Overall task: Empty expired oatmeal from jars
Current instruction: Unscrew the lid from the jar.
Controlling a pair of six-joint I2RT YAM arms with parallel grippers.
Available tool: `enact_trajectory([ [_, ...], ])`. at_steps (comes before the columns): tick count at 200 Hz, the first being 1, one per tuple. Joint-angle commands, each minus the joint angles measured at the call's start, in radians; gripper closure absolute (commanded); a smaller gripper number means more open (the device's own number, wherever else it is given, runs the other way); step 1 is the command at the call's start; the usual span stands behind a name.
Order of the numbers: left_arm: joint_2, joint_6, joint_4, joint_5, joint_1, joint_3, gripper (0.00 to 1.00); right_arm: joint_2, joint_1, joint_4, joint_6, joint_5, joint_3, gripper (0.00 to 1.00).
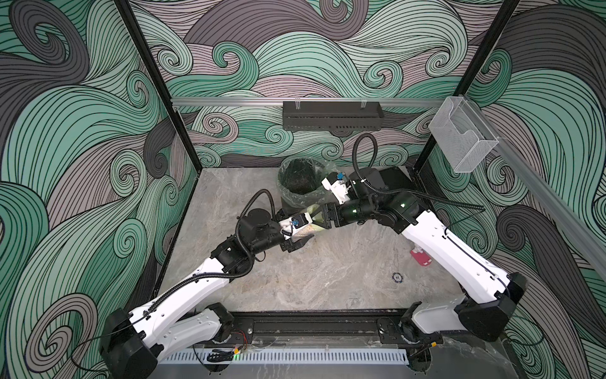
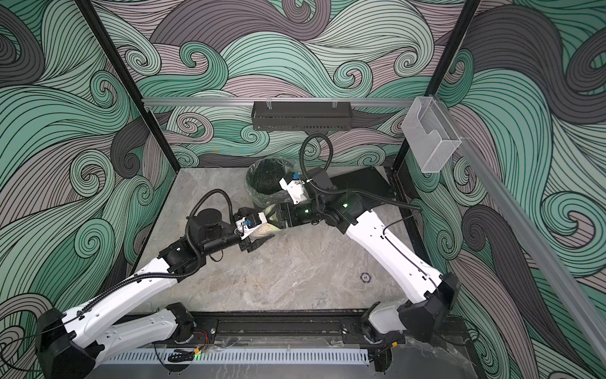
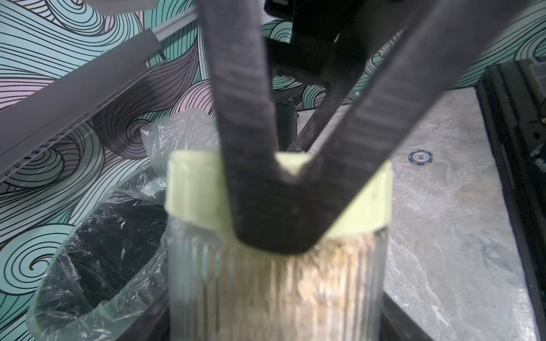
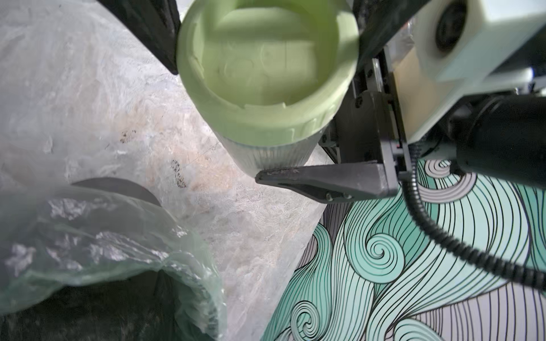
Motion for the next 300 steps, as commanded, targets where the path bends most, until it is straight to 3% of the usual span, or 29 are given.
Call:
enact_trajectory([
  [1,-0.03,-0.114,0.151,0.118,0.037,0.131,1.0,0.007,0.006,-0.061,-0.218,-0.137,0.007,0.64],
  [45,-0.004,-0.111,0.077,0.176,0.048,0.174,1.0,0.017,0.003,-0.086,-0.458,-0.217,-0.002,0.63],
  [72,-0.005,-0.105,0.068,0.188,0.054,0.18,1.0,0.025,0.002,-0.171,-0.683,-0.229,0.005,0.61],
  [116,-0.006,-0.103,0.055,0.2,0.062,0.187,1.0,0.01,0.002,-0.228,-0.983,-0.151,-0.006,0.6],
  [147,-0.001,-0.101,0.055,0.207,0.063,0.189,1.0,0.035,0.002,-0.281,-1.097,-0.099,0.037,0.61],
  [159,0.0,-0.102,0.056,0.204,0.063,0.188,1.0,0.037,0.002,-0.281,-1.092,-0.095,0.045,0.57],
  [175,0.0,-0.094,0.053,0.186,0.065,0.187,1.0,0.03,0.003,-0.278,-1.063,-0.118,0.04,0.41],
  [188,0.001,-0.083,0.049,0.169,0.066,0.184,1.0,0.014,0.006,-0.277,-1.046,-0.102,0.024,0.13],
  [198,0.0,-0.077,0.049,0.154,0.068,0.183,1.0,-0.004,0.005,-0.277,-1.042,-0.081,0.013,0.01],
  [263,0.011,-0.037,0.084,0.093,0.089,0.184,1.0,-0.175,-0.007,-0.26,-0.997,0.106,-0.054,0.01],
  [287,0.011,0.011,0.119,0.052,0.089,0.176,1.0,-0.247,-0.018,-0.18,-0.798,0.255,-0.084,0.01],
  [300,0.008,0.052,0.147,0.027,0.089,0.164,1.0,-0.259,-0.02,-0.166,-0.606,0.367,-0.064,0.01],
])
